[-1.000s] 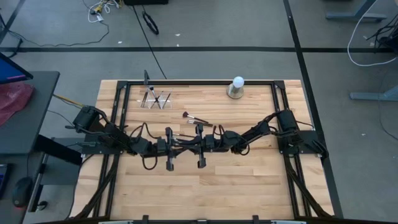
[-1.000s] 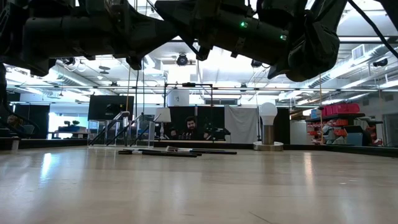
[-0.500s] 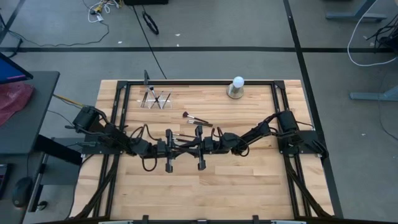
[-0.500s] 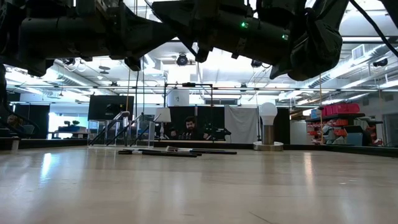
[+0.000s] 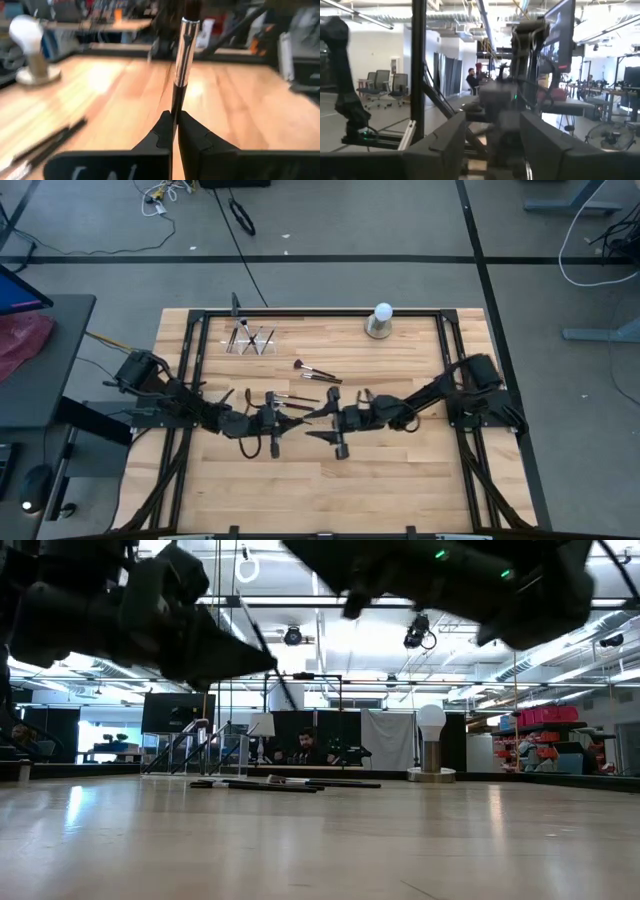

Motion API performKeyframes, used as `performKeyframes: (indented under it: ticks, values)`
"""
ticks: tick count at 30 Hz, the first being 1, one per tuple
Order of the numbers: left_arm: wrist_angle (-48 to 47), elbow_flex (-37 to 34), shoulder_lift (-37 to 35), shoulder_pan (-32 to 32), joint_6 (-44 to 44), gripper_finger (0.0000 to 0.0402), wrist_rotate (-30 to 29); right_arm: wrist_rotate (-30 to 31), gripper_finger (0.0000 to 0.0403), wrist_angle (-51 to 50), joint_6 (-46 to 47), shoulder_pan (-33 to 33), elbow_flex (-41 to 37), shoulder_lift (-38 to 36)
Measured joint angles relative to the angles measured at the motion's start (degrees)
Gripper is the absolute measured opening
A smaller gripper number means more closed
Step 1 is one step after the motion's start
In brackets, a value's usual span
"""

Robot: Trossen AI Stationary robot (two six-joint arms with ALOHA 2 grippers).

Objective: Put items in baskets/containers
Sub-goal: Put the eyeshadow brush into the transparent organizer

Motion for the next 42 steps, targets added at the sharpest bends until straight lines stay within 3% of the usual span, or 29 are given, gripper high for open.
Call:
performKeyframes:
  ticks: [8,17,22,25,28,35,42]
  values:
    - [-23.43,-0.07,-12.04,2.32,-8.44,0.0011,-3.88,1.07,0.0184,-0.06,0.25,3.89,-11.55,-10.55]
    - [-53.52,0.38,-35.75,9.90,-13.85,0.0011,-4.23,11.04,0.0162,-3.19,1.57,7.68,-14.83,-10.94]
    - [-73.07,7.91,-43.65,15.88,-13.44,0.0011,-4.46,11.96,0.0155,-3.61,1.68,7.47,-14.79,-10.96]
    - [-83.52,14.24,-44.00,19.49,-11.85,0.0011,-4.87,11.96,0.0152,-3.57,1.83,7.11,-14.78,-10.96]
    - [-88.23,19.12,-43.66,23.44,-7.55,0.0011,-4.66,11.96,0.0150,-3.57,2.89,6.81,-14.77,-10.96]
    - [-88.93,22.34,-41.51,36.87,-0.39,0.0011,5.01,11.94,0.0150,-3.66,3.25,6.76,-14.77,-10.96]
    - [-86.23,22.25,-33.50,48.16,1.73,0.0011,12.11,11.94,0.0150,-4.51,3.49,6.74,-14.73,-10.96]
